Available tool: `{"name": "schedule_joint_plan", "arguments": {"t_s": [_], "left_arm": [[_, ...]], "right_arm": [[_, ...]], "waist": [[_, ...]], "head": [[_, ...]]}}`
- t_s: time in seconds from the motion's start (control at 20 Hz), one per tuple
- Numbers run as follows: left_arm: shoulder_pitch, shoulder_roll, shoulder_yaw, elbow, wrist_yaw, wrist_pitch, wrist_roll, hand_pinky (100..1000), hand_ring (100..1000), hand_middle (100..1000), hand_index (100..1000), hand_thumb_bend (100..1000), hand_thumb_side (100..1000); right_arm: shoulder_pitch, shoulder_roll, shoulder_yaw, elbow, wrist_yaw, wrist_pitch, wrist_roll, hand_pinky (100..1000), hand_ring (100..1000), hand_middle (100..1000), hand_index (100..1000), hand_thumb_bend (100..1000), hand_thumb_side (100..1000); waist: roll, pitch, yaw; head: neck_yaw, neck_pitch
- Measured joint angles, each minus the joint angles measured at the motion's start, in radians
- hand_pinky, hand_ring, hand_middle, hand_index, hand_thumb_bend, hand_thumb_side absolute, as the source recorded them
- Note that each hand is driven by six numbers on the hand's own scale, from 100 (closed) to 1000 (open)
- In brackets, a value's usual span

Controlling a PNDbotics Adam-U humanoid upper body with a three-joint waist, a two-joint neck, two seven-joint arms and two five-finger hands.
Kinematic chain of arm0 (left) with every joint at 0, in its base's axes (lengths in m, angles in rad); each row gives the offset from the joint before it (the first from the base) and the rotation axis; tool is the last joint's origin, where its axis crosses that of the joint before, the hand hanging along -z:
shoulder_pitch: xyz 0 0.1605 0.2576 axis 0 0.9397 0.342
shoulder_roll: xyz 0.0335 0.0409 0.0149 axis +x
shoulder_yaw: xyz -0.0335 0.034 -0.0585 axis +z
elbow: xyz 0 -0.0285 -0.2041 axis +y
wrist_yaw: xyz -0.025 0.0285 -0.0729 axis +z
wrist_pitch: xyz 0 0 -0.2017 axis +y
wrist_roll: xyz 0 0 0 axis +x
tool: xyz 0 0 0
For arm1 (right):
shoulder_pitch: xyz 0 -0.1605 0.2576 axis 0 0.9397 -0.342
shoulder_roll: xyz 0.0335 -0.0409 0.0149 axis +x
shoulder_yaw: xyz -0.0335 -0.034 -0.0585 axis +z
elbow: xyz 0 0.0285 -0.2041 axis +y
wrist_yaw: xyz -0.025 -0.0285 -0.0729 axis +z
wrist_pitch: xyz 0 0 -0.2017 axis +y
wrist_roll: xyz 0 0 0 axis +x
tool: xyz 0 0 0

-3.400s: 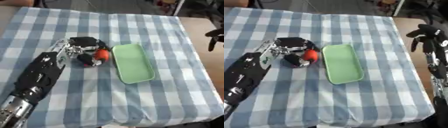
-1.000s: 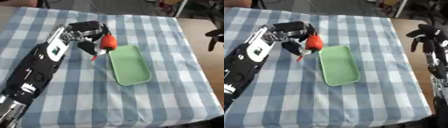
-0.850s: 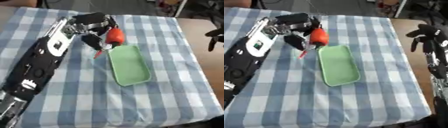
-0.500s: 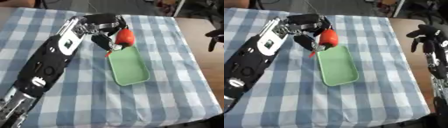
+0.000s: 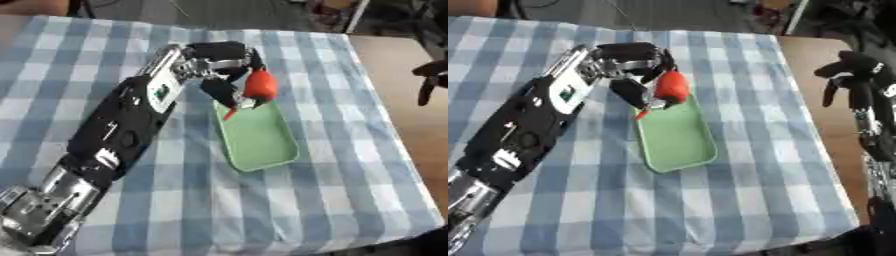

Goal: Pick up objects on the table and place them in the box.

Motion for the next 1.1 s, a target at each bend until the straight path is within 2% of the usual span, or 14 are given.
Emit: {"name": "schedule_joint_plan", "arguments": {"t_s": [0.35,0.65,0.7,0.75,0.8,0.85,0.9,1.0,1.1], "left_arm": [[0.0,-0.012,0.01,0.043,-0.063,-0.034,0.034,100,237,442,645,270,536],[0.003,-0.027,0.004,0.05,-0.096,-0.055,0.055,100,237,444,654,278,542],[0.003,-0.03,0.003,0.05,-0.1,-0.059,0.059,100,245,455,680,465,579],[0.003,-0.032,0.003,0.05,-0.103,-0.062,0.062,100,245,455,683,487,584],[0.004,-0.033,0.002,0.05,-0.106,-0.065,0.065,100,254,463,716,746,643],[0.006,-0.033,0.0,0.05,-0.108,-0.068,0.068,100,251,461,705,674,632],[0.009,-0.033,-0.003,0.049,-0.11,-0.072,0.072,100,265,470,747,938,664],[0.011,-0.033,-0.005,0.047,-0.118,-0.082,0.082,107,277,478,772,989,667],[0.012,-0.033,-0.009,0.037,-0.131,-0.094,0.094,161,305,497,800,1000,680]], "right_arm": [[-0.003,0.0,0.0,0.0,-0.001,0.0,0.001,281,656,597,847,100,689],[-0.004,0.0,0.0,0.0,-0.001,0.0,0.001,282,656,597,847,100,688],[-0.004,0.0,0.0,0.0,-0.001,0.0,0.001,282,656,597,847,100,688],[-0.004,0.0,0.0,0.0,-0.001,0.0,0.001,282,656,597,847,100,688],[-0.004,0.0,0.0,0.0,-0.001,0.0,0.001,281,655,597,847,100,688],[-0.004,0.0,0.0,0.0,-0.001,0.0,0.001,282,656,597,847,100,688],[-0.004,0.0,0.0,0.0,-0.001,0.0,0.001,281,655,597,847,100,688],[-0.004,0.0,0.0,0.0,-0.001,0.0,0.001,282,656,597,847,100,688],[-0.004,0.0,0.0,0.0,-0.001,0.0,0.001,282,655,597,847,100,688]], "waist": [[0.0,0.0,-0.001],[0.0,0.0,-0.001],[0.0,0.0,-0.001],[0.0,0.0,-0.001],[0.0,0.0,-0.001],[0.0,0.0,-0.001],[0.0,0.0,-0.001],[0.0,0.0,-0.001],[0.0,0.0,-0.001]], "head": [[0.0,0.0],[0.0,0.0],[0.0,0.0],[0.0,0.0],[0.0,0.0],[0.0,0.0],[0.0,0.0],[0.0,0.0],[0.0,0.0]]}}
